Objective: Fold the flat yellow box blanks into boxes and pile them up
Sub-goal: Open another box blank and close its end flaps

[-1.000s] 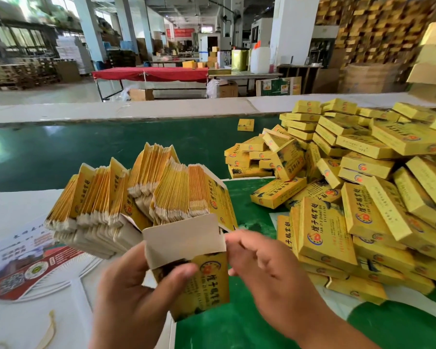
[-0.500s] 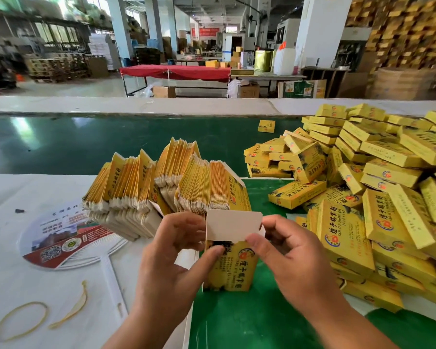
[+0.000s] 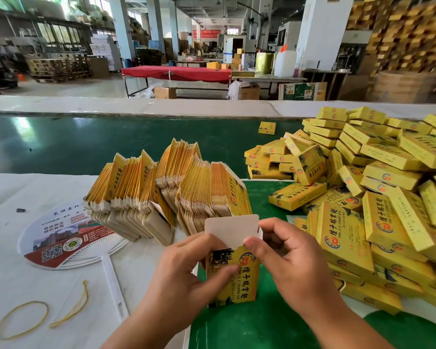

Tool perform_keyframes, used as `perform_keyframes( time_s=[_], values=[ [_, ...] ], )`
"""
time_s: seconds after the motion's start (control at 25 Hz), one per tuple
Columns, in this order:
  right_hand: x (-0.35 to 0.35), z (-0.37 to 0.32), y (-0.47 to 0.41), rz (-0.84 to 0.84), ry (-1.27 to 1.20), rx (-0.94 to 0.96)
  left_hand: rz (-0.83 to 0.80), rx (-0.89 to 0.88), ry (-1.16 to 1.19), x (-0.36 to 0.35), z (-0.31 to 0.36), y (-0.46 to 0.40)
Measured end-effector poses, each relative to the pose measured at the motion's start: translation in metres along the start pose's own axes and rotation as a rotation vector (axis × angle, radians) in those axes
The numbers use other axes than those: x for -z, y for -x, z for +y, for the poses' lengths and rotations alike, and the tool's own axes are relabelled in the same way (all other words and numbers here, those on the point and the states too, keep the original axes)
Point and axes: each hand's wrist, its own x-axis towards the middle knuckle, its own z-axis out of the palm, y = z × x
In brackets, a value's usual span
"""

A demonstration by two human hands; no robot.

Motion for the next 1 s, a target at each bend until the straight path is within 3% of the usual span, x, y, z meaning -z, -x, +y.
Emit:
perform_keyframes(
  time_s=[0.24,0.6,1.0],
  values=[
    [0.000,-0.003,0.003,0.045,0.015,0.113,0.031,0.106,-0.014,0.005,-0.003,0.001],
    [0.003,-0.003,-0.003,-0.108,0.180,0.193,0.018,0.038,-0.034,0.005,0.005,-0.002],
    [0.006,-0.004,-0.006,-0.116,0.251,0.267,0.033,0.054,-0.001,0.003,0.007,-0.001]
  ],
)
